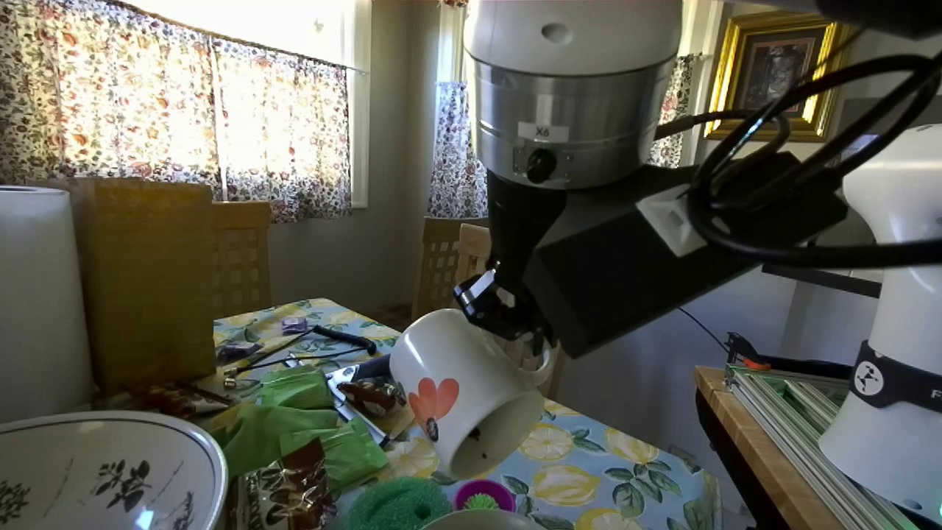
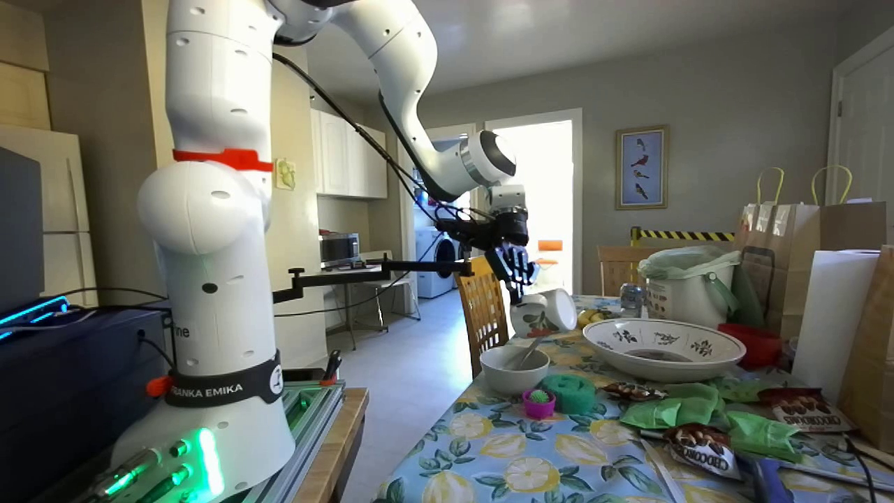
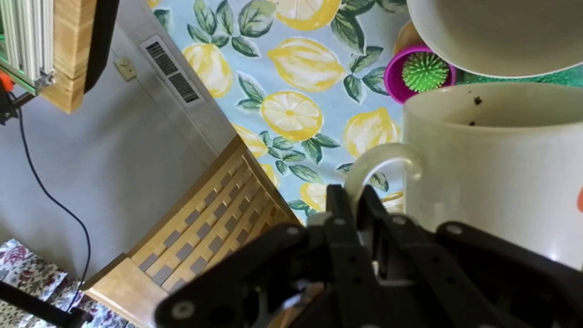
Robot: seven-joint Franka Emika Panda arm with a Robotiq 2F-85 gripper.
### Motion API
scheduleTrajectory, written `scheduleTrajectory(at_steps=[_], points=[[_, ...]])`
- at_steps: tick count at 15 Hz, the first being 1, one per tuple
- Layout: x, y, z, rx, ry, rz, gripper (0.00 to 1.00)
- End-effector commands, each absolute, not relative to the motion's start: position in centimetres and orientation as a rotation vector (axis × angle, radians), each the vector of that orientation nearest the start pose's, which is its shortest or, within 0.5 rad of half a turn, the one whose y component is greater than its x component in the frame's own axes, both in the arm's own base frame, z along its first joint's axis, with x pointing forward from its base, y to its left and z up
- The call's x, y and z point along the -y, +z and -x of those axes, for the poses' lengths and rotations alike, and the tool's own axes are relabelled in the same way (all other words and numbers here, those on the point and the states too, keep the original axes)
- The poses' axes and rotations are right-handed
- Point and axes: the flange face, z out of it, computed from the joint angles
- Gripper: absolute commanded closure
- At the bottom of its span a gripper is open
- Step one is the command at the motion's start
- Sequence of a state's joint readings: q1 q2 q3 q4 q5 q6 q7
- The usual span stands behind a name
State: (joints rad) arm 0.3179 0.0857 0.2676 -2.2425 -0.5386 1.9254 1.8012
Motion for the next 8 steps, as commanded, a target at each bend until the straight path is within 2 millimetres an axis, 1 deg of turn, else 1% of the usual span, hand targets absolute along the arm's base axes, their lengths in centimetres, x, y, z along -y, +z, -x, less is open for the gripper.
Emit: scheduleTrajectory(at_steps=[1, 2, 3, 5, 8], points=[[-24.17, 31.15, -42.89, 1.152, 0.352, -2.330, 0.89], [-24.16, 31.12, -42.89, 1.151, 0.351, -2.329, 0.89], [-24.16, 31.12, -42.89, 1.151, 0.351, -2.329, 0.97], [-24.31, 30.57, -43.05, 1.152, 0.355, -2.351, 0.97], [-24.72, 30.42, -43.24, 1.125, 0.351, -2.337, 0.97]])
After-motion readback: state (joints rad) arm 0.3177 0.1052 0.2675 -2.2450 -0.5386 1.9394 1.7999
